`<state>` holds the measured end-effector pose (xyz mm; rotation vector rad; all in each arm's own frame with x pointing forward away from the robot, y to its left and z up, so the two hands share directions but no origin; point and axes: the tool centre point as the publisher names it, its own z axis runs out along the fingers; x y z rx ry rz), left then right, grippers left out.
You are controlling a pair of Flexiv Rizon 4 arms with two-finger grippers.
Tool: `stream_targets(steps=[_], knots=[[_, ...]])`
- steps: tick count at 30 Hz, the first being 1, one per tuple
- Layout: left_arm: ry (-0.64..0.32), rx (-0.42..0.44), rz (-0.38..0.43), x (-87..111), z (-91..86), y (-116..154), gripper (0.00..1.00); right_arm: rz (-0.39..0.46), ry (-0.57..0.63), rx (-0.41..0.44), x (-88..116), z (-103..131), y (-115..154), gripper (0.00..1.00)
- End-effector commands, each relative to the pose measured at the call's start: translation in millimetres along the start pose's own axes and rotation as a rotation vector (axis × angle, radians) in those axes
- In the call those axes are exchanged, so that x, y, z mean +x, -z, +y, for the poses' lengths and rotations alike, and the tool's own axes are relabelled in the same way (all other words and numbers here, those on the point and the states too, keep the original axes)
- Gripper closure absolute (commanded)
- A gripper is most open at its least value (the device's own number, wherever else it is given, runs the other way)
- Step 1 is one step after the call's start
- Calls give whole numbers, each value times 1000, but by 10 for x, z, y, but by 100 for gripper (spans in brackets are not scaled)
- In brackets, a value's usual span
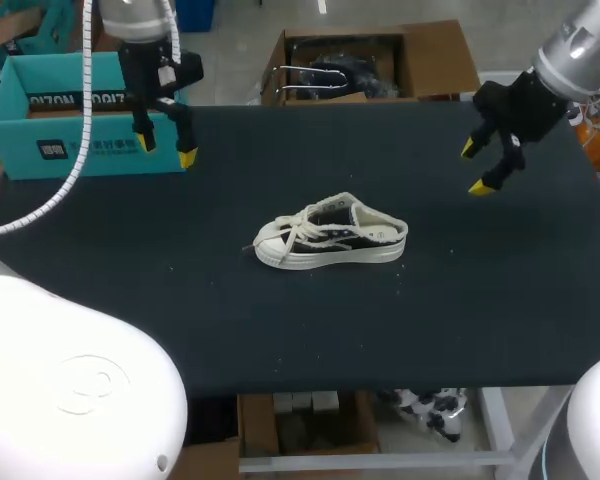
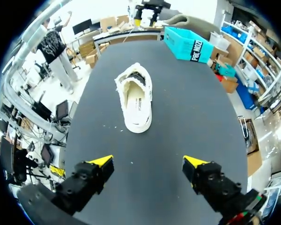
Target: Open the shoe tongue, take the insole out of the shoe, put the insole back into the shoe, and pack the shoe into the shoebox
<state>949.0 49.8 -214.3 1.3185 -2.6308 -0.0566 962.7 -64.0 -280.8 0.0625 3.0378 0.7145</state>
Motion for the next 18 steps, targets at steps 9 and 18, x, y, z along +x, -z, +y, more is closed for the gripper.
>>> stream_targets(steps=[9,18], knots=[[527,-5,21,612,-383,-211,0,76,-52,-140,1,22,-666,0],[773,-1,-27,1031,-705,-374,0,59,-37,-238,176,96,-1015,0]])
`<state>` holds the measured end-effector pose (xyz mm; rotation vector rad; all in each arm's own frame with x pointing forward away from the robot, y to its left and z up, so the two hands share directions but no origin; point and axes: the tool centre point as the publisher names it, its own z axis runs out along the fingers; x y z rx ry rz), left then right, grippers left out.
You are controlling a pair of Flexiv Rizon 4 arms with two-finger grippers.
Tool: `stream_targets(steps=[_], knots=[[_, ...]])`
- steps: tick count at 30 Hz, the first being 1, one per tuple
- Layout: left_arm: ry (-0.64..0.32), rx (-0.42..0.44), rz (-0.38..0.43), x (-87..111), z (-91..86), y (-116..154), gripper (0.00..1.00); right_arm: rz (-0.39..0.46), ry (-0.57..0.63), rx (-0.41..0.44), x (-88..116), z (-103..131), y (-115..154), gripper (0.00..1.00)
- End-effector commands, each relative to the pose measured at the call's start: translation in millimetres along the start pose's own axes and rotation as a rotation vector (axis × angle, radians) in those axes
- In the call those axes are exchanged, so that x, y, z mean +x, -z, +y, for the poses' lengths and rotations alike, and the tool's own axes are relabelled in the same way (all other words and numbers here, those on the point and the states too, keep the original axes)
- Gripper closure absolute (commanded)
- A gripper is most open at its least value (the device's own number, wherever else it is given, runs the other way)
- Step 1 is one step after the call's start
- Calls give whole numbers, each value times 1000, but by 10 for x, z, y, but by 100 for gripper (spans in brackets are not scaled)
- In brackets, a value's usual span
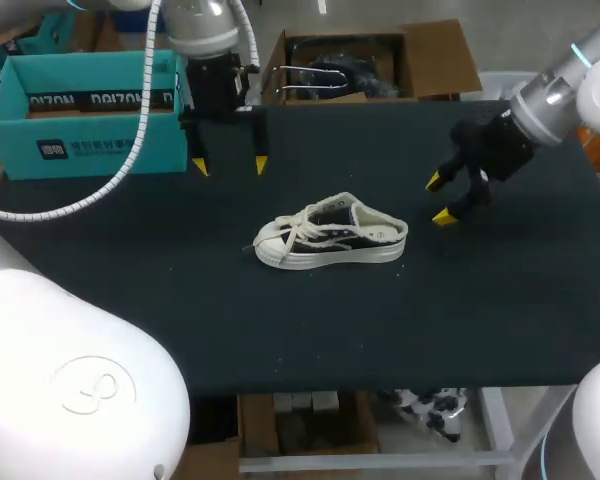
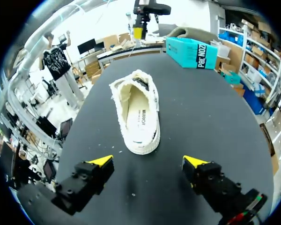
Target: Open the shoe tongue, take the insole out of the shoe, put the insole back into the shoe, and pack the shoe into the shoebox
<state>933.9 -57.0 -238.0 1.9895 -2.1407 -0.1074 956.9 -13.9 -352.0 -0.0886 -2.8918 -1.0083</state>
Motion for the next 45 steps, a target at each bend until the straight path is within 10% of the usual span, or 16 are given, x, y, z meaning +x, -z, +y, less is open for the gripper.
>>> stream_targets(steps=[1,15,45], knots=[[183,-9,-51,230,-50,-82,0,-38,14,-41,90,-79,-189,0],[137,-56,-53,697,-14,-337,0,-99,56,-172,73,-100,-651,0],[141,-40,-99,925,-84,-564,0,-13,76,-347,53,141,-1084,0]])
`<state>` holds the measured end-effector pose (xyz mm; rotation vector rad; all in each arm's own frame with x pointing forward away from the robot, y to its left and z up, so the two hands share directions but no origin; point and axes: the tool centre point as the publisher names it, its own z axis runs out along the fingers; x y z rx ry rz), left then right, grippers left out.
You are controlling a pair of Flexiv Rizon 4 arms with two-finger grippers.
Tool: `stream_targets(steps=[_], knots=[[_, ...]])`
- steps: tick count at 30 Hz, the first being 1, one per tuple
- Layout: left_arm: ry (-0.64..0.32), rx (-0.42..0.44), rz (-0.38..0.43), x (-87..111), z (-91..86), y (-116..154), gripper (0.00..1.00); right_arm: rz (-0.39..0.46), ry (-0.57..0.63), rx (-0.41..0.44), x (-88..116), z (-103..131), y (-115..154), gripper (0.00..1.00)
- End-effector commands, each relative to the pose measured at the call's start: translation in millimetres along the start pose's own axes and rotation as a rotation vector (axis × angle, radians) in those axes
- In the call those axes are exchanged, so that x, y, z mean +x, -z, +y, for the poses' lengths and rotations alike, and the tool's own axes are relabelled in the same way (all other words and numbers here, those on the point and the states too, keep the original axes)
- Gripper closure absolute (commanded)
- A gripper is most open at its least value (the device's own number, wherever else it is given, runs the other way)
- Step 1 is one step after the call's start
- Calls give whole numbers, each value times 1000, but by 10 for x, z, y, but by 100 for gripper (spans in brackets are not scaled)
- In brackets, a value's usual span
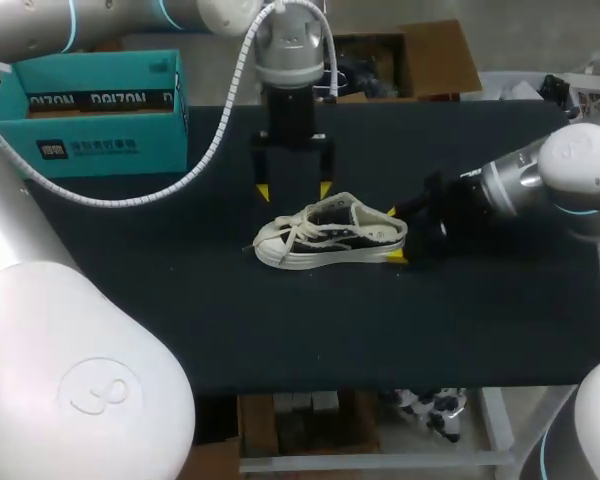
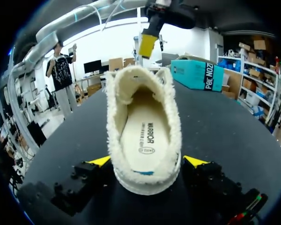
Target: Open the shoe tongue, take the insole out of the shoe, put the insole back into the shoe, and pack the shoe into the shoebox
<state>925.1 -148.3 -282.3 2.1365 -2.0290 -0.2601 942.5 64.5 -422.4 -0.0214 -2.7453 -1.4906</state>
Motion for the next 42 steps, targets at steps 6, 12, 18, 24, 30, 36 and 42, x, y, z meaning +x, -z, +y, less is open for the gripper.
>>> stream_targets(steps=[6,12,18,24,30,36,42], knots=[[21,28,-29,130,9,-46,0,28,18,-40,-29,14,-63,0],[27,34,-31,190,3,-78,0,32,28,-48,-35,57,-91,0],[0,41,-37,312,76,-57,0,24,27,-41,-35,46,-115,100],[-28,59,-50,509,126,-5,0,19,16,-39,-40,19,-126,100],[-48,52,-103,734,97,-10,0,19,16,-39,-40,19,-126,100],[-40,35,-157,857,46,-120,23,19,16,-39,-40,19,-126,100],[-20,11,-211,933,-42,-250,43,19,16,-39,-40,19,-126,100]])
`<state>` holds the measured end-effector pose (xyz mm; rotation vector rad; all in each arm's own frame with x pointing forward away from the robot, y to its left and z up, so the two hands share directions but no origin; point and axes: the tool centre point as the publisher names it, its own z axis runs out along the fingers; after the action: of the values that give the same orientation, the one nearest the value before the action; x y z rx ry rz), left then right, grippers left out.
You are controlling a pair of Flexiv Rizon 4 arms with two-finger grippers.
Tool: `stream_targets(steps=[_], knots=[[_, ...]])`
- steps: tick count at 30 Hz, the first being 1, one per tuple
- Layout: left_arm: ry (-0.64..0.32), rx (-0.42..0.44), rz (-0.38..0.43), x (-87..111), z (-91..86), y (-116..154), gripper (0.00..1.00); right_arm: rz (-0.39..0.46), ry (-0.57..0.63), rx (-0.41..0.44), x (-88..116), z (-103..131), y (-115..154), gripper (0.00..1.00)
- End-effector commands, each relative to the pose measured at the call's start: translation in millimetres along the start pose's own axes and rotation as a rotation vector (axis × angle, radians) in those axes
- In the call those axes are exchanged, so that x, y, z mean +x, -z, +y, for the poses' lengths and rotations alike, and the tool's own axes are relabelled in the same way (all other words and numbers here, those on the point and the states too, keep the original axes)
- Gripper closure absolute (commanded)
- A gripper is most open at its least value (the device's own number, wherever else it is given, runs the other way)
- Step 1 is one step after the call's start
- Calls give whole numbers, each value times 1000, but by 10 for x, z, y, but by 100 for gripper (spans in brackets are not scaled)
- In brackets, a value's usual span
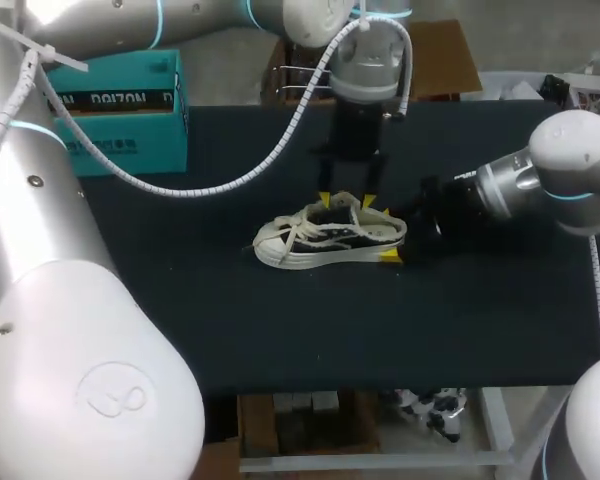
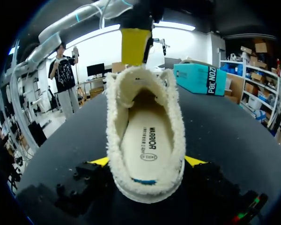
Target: Open the shoe tongue, take the insole out of the shoe, put the insole back into the shoe, and pack the shoe into the shoebox
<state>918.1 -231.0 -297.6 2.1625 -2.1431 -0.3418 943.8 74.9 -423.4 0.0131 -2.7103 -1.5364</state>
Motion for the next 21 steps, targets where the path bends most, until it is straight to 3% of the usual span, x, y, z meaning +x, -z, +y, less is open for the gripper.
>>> stream_targets(steps=[1,4,7,8,10,13,14,15,21], knots=[[8,-37,-105,127,-128,-84,40,1,0,-3,-26,-31,-32,100],[13,-57,-131,150,-173,-128,27,1,0,-3,-26,-31,-32,100],[15,-65,-147,161,-194,-158,30,1,0,-3,-26,-31,-32,100],[14,-67,-148,162,-195,-161,34,1,0,-3,-26,-31,-32,100],[12,-71,-152,164,-194,-164,55,1,0,-3,-26,-31,-32,100],[10,-79,-164,162,-181,-165,76,1,0,-3,-26,-31,-32,100],[9,-79,-166,160,-172,-166,91,1,0,-3,-26,-31,-32,100],[5,-83,-172,156,-161,-164,98,1,0,-3,-26,-31,-32,100],[1,-75,-167,78,-109,-119,100,1,0,-3,-26,-31,-32,100]])
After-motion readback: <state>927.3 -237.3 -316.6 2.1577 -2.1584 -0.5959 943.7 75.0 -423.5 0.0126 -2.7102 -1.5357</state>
